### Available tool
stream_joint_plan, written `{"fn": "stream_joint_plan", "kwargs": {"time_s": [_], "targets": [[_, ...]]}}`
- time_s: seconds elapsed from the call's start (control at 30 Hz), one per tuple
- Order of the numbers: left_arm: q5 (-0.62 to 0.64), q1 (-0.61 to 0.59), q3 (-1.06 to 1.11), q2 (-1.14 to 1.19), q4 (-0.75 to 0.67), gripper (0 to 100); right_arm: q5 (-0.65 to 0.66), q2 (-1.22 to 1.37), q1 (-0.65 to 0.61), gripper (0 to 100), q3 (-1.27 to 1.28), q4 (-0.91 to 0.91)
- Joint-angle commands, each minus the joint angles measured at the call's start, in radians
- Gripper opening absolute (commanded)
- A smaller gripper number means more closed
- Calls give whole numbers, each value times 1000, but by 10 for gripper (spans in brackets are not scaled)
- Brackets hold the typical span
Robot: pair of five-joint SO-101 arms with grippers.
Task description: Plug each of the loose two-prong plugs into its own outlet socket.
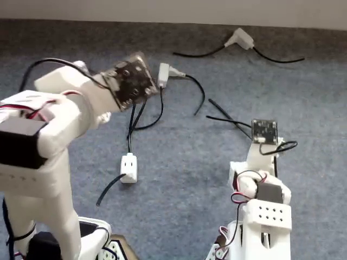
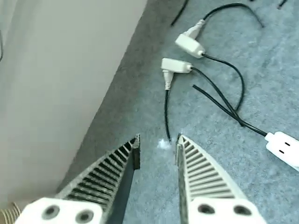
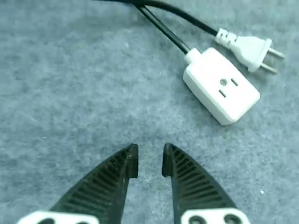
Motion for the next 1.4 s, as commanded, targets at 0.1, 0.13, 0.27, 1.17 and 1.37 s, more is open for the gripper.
{"fn": "stream_joint_plan", "kwargs": {"time_s": [0.1, 0.13, 0.27, 1.17, 1.37], "targets": [[184, -248, -18, -21, 11, 130, -52, -1, -177, 164, -367, 243], [198, -286, 4, -27, 11, 130, -69, -1, -209, 176, -397, 262], [196, -394, 183, -107, 11, 130, -137, 2, -326, 187, -450, 280], [336, -788, 1692, -865, -365, 130, -727, 1236, -898, 293, -1478, 430], [336, -869, 1774, -967, -404, 130, -819, 1267, -905, 293, -1495, 426]]}}
